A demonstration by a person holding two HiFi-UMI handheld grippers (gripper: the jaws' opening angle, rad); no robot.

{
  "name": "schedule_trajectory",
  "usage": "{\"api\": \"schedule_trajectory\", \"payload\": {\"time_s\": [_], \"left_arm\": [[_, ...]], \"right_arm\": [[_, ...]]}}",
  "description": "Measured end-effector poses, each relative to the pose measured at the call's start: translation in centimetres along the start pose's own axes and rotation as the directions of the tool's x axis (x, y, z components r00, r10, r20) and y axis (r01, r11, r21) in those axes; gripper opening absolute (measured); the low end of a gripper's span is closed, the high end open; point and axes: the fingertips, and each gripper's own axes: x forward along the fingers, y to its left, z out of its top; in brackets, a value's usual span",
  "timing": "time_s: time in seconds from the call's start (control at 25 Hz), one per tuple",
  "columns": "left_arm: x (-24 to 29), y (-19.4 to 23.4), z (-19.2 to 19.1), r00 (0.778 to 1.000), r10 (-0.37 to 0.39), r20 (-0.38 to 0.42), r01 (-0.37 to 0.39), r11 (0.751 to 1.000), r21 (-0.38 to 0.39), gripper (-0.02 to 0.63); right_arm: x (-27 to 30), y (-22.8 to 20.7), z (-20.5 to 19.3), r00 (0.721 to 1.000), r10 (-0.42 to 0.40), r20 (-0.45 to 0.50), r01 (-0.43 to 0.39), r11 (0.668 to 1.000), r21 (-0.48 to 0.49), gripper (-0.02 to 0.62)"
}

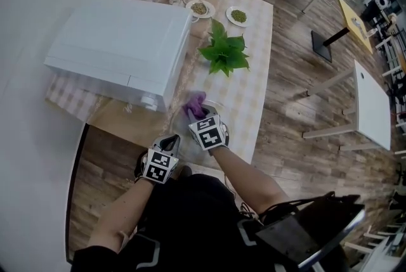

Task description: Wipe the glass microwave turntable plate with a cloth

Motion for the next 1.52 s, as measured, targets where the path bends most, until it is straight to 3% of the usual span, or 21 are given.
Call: {"api": "schedule_trajectory", "payload": {"time_s": [0.44,0.76,0.88,1.24,1.52], "left_arm": [[-0.2,0.0,0.0,1.000,0.012,-0.009,-0.012,1.000,0.014,0.006],[-0.4,0.7,0.6,1.000,-0.015,0.019,0.016,0.997,-0.071,0.006],[-0.4,1.0,0.5,1.000,-0.022,0.005,0.022,0.998,-0.051,0.006],[-1.8,0.7,2.7,0.996,-0.087,0.026,0.087,0.996,0.016,0.006],[-4.1,-0.1,5.1,0.986,-0.154,0.060,0.150,0.987,0.065,0.006]], "right_arm": [[-2.4,-1.7,-1.4,1.000,-0.023,0.008,0.022,0.999,0.044,0.067],[-5.2,-5.5,-3.8,0.992,-0.123,-0.041,0.127,0.982,0.137,0.069],[-6.0,-6.4,-4.5,0.987,-0.152,-0.051,0.159,0.973,0.166,0.067],[-9.9,-9.3,-8.1,0.959,-0.264,-0.106,0.283,0.926,0.249,0.069],[-13.4,-11.3,-11.7,0.921,-0.355,-0.164,0.389,0.866,0.313,0.069]]}}
